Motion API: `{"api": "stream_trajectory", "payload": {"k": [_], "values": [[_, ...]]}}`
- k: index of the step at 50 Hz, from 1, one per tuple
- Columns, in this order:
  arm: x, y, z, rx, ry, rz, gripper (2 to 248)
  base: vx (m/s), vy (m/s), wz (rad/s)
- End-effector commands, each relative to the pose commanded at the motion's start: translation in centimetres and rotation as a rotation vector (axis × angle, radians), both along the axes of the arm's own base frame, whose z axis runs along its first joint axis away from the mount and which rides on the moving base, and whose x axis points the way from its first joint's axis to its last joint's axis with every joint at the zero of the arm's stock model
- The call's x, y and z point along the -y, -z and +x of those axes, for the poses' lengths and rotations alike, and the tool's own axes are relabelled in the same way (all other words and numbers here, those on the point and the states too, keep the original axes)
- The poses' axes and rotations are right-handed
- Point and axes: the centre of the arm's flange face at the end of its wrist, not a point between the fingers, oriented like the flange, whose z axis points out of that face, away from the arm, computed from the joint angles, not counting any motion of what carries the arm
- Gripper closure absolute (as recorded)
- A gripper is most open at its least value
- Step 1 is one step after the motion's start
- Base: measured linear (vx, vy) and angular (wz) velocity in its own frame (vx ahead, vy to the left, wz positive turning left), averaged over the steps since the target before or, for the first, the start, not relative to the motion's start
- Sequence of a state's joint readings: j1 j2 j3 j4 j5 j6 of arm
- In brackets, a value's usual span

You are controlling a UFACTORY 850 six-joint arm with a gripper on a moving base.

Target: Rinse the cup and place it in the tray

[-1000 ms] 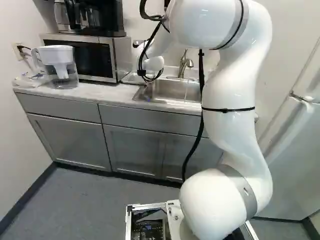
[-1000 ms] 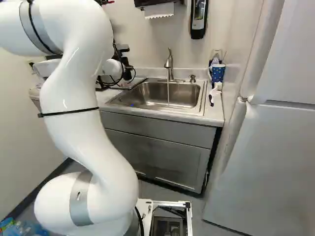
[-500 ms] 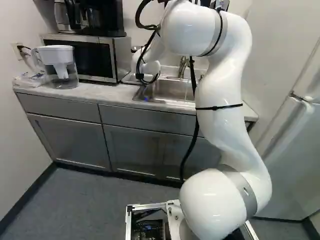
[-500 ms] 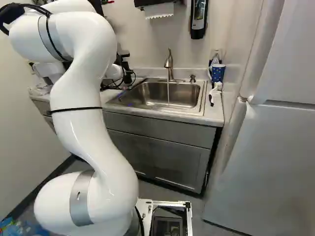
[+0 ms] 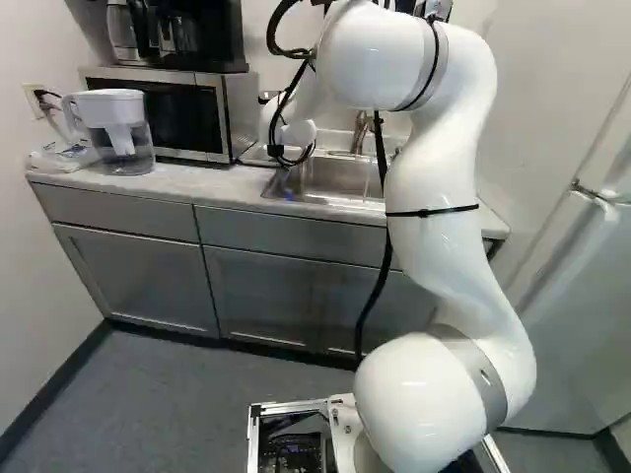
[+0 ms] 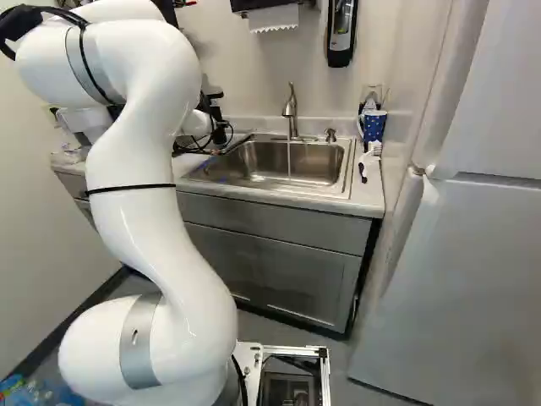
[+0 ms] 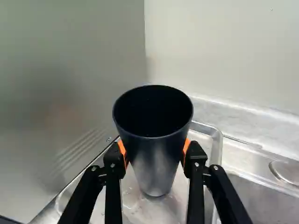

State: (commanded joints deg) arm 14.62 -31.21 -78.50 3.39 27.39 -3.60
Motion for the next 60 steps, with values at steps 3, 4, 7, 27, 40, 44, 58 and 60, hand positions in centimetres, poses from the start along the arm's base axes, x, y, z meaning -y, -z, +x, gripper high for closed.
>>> {"api": "stream_trajectory", "payload": {"k": [3, 4, 7, 27, 40, 44, 58, 60], "values": [[0.0, 0.04, -0.01, -0.005, 0.0, -0.001, 125, 0.0, 0.0, 0.0], [0.0, 0.05, -0.02, -0.006, 0.0, -0.001, 125, 0.0, 0.0, 0.0], [0.0, 0.09, -0.03, -0.01, 0.0, -0.002, 125, 0.0, 0.0, 0.0], [0.0, 0.23, -0.07, -0.026, -0.001, -0.006, 125, 0.0, 0.0, 0.0], [0.01, 0.3, -0.09, -0.034, -0.002, -0.007, 125, 0.0, 0.0, 0.0], [0.01, 0.32, -0.1, -0.037, -0.002, -0.008, 125, 0.0, 0.0, 0.0], [0.01, 0.33, -0.1, -0.038, -0.002, -0.008, 125, 0.0, 0.0, 0.0], [0.01, 0.33, -0.1, -0.038, -0.002, -0.008, 125, 0.0, 0.0, 0.0]]}}
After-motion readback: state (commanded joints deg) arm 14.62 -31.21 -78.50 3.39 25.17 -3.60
